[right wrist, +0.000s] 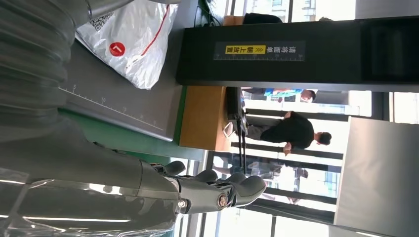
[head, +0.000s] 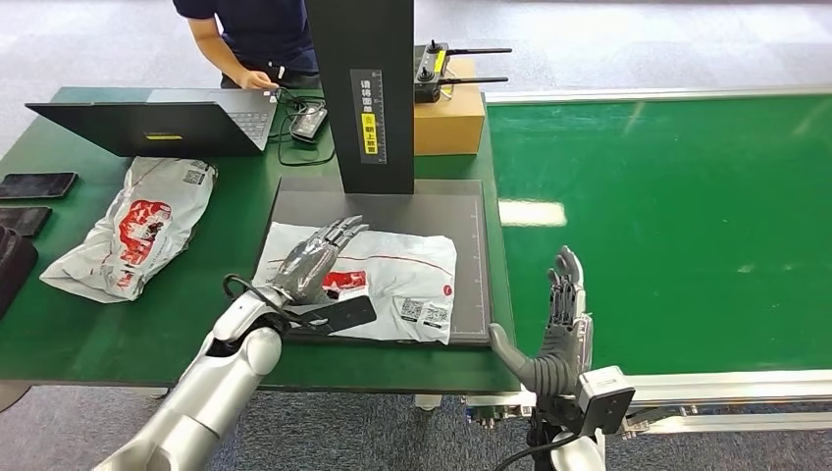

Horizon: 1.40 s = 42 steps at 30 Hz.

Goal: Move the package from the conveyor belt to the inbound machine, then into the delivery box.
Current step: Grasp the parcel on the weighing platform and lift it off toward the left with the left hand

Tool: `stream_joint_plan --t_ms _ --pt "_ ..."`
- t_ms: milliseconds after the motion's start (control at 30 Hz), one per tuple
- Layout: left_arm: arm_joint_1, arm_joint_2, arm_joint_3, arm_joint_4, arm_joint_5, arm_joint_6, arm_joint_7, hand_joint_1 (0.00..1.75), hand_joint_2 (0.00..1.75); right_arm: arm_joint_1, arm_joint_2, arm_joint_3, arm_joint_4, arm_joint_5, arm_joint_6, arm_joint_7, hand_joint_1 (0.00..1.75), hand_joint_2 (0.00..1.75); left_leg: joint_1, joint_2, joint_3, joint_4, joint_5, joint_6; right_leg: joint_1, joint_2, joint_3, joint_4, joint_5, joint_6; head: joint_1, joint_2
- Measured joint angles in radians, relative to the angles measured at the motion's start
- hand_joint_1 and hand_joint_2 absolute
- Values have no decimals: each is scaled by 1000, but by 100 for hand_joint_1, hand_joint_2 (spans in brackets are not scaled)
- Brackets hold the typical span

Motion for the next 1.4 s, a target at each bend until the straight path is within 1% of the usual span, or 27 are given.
stream_joint_plan --t_ms 133,267,400,467,567,800,900,1067,1200,1400 --pt "-74 8 -42 118 -29 -72 25 0 175 -14 0 -3 16 -10 2 0 0 175 0 0 0 0 0 0 0 0 0 0 0 0 0 0" --pt "-141 10 -85 208 -60 -139 52 0 175 -33 0 -5 33 -20 4 0 0 175 0 0 3 0 0 0 0 0 3 0 0 0 0 0" --pt "-199 10 -130 276 -86 -210 60 173 175 -51 0 -7 50 -29 4 0 0 175 0 0 8 -1 0 0 0 0 8 0 0 0 0 0" --pt "-217 12 -149 301 -89 -219 50 175 175 -57 0 -9 57 -34 3 0 0 175 0 0 9 -1 0 0 0 0 10 0 0 0 0 0" --pt "-228 16 -163 318 -68 -192 23 175 175 -61 0 -11 68 -36 2 0 0 175 0 0 10 -1 1 -1 0 0 10 0 1 -1 0 0" --pt "-223 37 -162 312 14 -78 -29 175 175 -59 0 -11 89 -35 3 0 0 175 0 0 10 -1 3 -3 0 0 9 1 2 -4 0 0" --pt "-201 53 -147 281 47 1 -22 175 175 -49 0 -11 92 -34 0 0 0 175 0 0 8 -1 3 -3 0 0 7 1 2 -4 0 0" --pt "-155 90 -97 193 114 113 1 175 175 -18 1 -11 91 -29 -1 0 0 175 1 0 3 -1 3 -3 1 0 1 1 2 -4 0 0" --pt "-141 118 -41 119 188 160 -13 175 175 -10 7 -11 91 -20 0 0 0 175 1 0 0 -1 4 -4 1 0 -1 2 2 -4 0 0" --pt "-143 151 66 17 304 215 -33 175 175 -10 19 -11 92 -13 4 0 0 175 1 1 -1 -1 4 -4 1 1 -2 2 2 -4 0 0"
